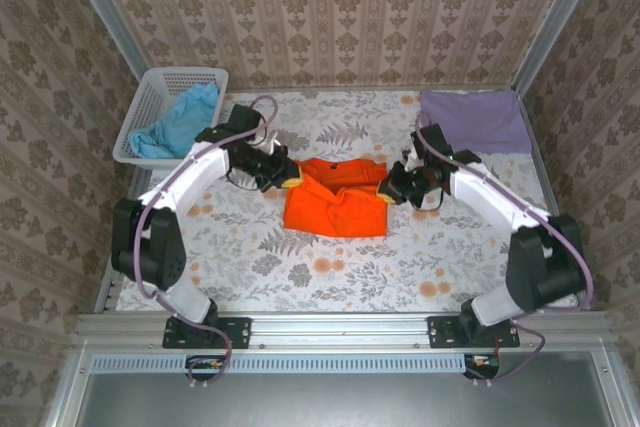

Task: Fold and stack the t-shirts

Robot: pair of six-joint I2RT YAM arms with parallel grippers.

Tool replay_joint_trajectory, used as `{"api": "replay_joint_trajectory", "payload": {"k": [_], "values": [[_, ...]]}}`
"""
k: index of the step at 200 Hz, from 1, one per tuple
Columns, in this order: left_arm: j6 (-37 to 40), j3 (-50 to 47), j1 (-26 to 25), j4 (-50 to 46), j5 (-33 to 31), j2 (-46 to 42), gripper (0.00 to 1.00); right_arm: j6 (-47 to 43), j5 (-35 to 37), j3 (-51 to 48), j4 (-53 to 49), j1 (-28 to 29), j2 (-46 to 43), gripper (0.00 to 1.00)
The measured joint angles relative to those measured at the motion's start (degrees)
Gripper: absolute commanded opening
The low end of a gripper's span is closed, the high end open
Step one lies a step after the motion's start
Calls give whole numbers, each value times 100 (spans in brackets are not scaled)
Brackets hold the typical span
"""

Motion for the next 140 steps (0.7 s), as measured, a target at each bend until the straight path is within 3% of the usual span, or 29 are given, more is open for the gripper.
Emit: {"api": "replay_joint_trajectory", "payload": {"k": [28,44,63,72,102,122,140], "values": [[-282,669,199,157,-20,743,0,-35,-37,986,-55,-227,1038,2],[-544,1008,326,343,-39,1220,9,-26,-81,1563,-61,-372,1709,10],[-874,1574,503,542,-81,1996,36,24,-125,2319,-136,-551,2625,31],[-1027,1939,584,592,-101,2428,39,66,-116,2680,-175,-647,3064,43],[-1204,3012,748,468,-245,3353,68,74,-22,3204,-468,-940,3689,56],[-1145,3423,758,227,-409,3294,70,4,120,3228,-651,-1115,3501,55],[-1016,3412,726,157,-584,2883,64,-76,219,3021,-640,-1215,2999,52]]}}
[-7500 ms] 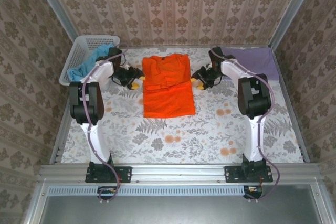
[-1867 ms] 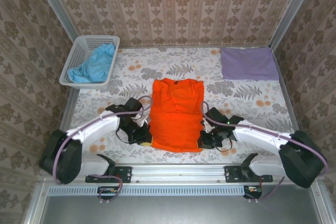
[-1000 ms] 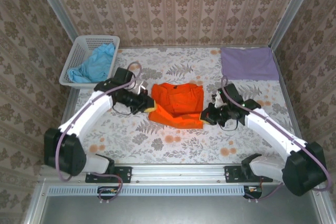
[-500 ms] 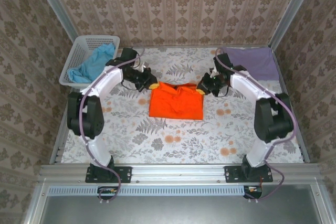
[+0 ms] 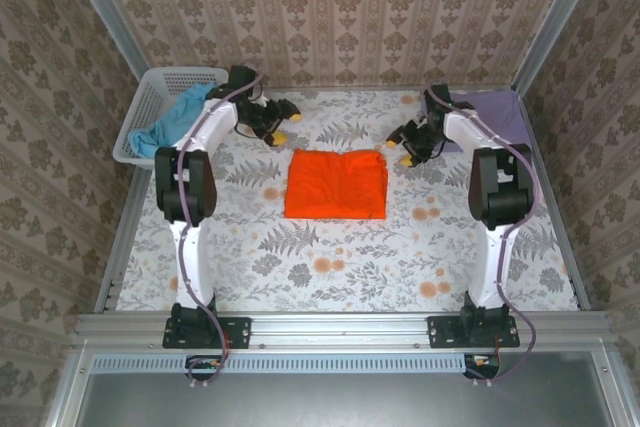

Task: Fold and stack the t-shirts

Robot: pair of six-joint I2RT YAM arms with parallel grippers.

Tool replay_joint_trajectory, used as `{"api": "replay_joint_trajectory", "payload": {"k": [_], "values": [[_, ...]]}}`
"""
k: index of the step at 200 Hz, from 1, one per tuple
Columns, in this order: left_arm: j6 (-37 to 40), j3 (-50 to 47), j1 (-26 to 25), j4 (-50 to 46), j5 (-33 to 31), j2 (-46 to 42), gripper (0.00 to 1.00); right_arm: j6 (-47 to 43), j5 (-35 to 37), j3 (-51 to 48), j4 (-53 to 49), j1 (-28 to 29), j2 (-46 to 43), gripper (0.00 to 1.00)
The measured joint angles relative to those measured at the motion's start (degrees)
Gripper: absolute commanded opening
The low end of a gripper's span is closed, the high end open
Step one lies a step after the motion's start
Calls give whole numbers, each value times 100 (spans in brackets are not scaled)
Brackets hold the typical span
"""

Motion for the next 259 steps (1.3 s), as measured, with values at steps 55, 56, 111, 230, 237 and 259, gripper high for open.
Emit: {"api": "replay_joint_trajectory", "payload": {"k": [55,56,111,230,237,259], "values": [[874,-1095,-579,-205,-343,-1478,37,-20,-125,-1993,1121,833,-2312,26],[887,-1113,-595,-205,-343,-1484,37,-11,-129,-2013,1139,855,-2321,26],[1434,-2218,-1438,-76,-468,-960,32,415,-332,-3259,2415,1711,-1550,13],[2103,-5123,-1875,811,-675,-2164,35,-623,-533,-5329,3602,1987,-2352,21],[2100,-5261,-1899,774,-680,-2306,37,-649,-577,-5488,3676,1993,-2500,25],[2092,-5442,-1923,374,-765,-2695,48,-660,-619,-5932,3652,2009,-3121,43]]}}
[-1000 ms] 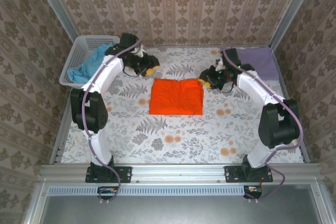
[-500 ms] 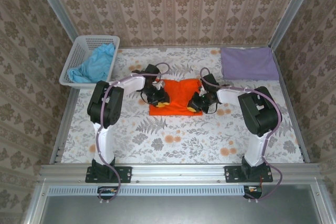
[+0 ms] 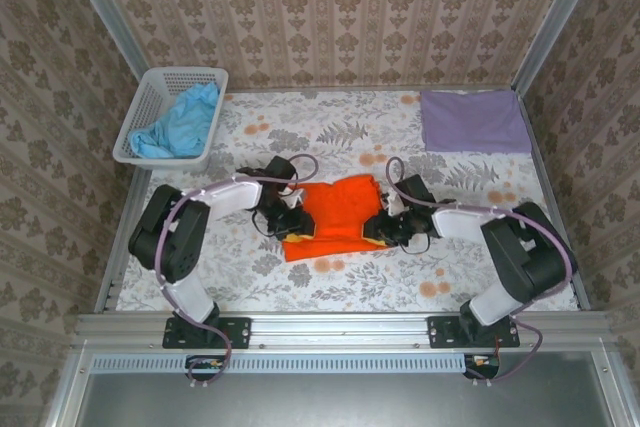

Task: Fold and stack the t-shirts

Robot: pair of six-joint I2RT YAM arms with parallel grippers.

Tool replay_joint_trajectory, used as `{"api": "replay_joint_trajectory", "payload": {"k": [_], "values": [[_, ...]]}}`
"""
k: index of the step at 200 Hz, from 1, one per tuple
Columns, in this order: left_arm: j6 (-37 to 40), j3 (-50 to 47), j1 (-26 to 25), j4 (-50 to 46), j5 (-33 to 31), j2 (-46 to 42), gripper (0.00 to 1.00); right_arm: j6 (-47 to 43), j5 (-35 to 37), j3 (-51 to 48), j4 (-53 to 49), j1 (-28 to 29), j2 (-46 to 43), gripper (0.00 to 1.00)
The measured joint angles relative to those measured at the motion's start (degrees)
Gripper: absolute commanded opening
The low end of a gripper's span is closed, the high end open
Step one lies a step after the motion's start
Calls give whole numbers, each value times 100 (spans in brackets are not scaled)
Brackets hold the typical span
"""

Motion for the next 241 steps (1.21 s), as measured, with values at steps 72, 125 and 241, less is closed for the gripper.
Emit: {"api": "replay_joint_trajectory", "payload": {"k": [72,125,241], "values": [[402,2107,1088,-1207,-138,-240,62,-94,693,1281,-638,-382,-1029,52],[973,3067,1200,-1429,-313,1305,60,-1016,1495,3871,-2208,-400,1276,49],[1097,2776,1169,-1106,-1058,1963,6,-1742,1980,4841,-3567,-439,2566,5]]}}
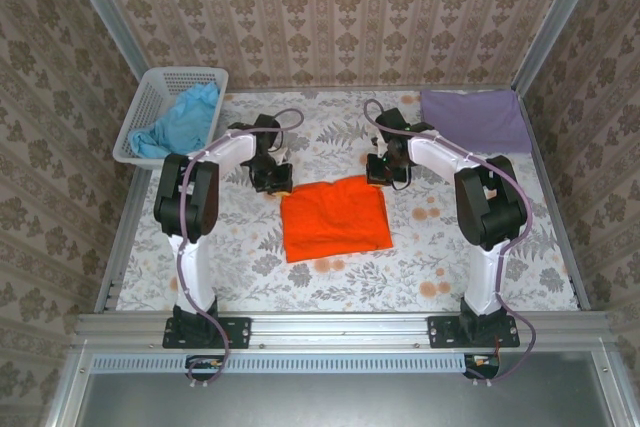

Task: Fold and stack the t-shirts

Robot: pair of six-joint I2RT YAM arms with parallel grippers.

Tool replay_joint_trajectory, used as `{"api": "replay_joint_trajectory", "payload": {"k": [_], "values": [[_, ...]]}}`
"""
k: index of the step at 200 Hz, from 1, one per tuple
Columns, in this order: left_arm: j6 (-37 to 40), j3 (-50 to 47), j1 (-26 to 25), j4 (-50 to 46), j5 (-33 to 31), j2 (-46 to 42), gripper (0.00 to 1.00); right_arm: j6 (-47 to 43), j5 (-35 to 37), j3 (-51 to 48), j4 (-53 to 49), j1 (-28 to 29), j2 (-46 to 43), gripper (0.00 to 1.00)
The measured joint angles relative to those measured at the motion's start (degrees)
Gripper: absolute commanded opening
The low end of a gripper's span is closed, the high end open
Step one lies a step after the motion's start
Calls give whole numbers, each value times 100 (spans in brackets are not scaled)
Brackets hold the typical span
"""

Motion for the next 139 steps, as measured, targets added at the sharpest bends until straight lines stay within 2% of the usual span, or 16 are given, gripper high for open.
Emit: {"api": "replay_joint_trajectory", "payload": {"k": [31,55,83,99,119,139], "values": [[-20,-109,22,61,-216,-4,5,-24,2,35,13,-160,168,1],[-48,-109,50,101,-278,-7,10,-28,-13,87,15,-260,540,1],[-61,-96,48,101,-348,-7,14,-11,-114,120,39,-323,579,15],[-55,-57,50,70,-426,-7,24,114,-179,125,37,-374,579,29],[-98,63,76,-11,-516,-7,47,201,-195,146,31,-487,577,42],[-140,278,118,-105,-573,-13,62,308,-188,144,-13,-627,501,46]]}}
